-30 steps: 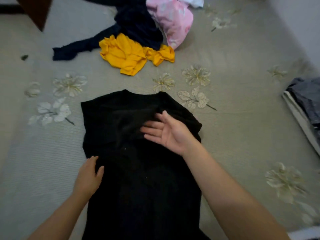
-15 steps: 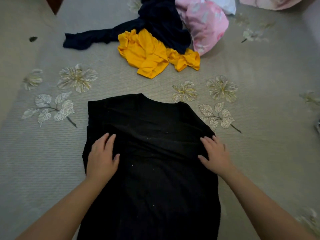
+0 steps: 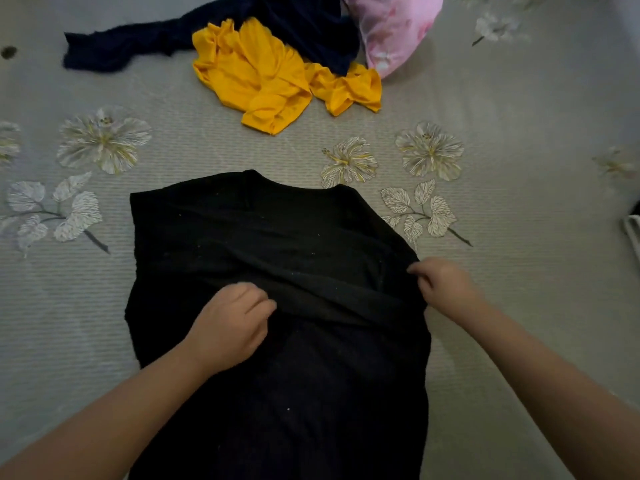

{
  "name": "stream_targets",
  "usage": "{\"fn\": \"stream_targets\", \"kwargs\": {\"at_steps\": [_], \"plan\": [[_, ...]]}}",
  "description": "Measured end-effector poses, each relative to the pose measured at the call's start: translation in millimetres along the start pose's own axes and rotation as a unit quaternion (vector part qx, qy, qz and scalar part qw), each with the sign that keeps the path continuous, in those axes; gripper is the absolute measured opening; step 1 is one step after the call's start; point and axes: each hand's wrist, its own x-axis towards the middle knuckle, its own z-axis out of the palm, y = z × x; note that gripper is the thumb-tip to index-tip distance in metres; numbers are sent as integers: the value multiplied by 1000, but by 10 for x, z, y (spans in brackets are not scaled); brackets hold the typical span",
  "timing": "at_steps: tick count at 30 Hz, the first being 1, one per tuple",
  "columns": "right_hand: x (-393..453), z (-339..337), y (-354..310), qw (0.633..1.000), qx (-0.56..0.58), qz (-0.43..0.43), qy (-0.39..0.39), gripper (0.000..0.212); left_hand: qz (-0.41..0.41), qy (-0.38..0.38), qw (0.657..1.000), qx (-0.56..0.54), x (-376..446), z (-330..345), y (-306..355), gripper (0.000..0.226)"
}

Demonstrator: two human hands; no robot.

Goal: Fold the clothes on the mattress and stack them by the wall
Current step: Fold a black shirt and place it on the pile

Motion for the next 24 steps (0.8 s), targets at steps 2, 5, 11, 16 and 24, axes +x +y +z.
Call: {"fn": "stream_targets", "kwargs": {"at_steps": [2,5,11,16,24], "plan": [[235,-39,-73,999,-25,9,36,35,-90,53,995,8,255,32,15,18],[547,-57,-229,994,-76,-72,-13,47,-234,-57,971,13,609,133,0,32],[865,-121,-311,945,-261,-135,-143,47,-195,-288,932,103,540,267,-82,23],[912,-292,-97,908,-326,-155,-212,39,-227,-323,913,106,264,214,13,29],[1030,-492,179,925,-149,-41,-348,30,-244,-343,900,116,341,274,46,45]]}}
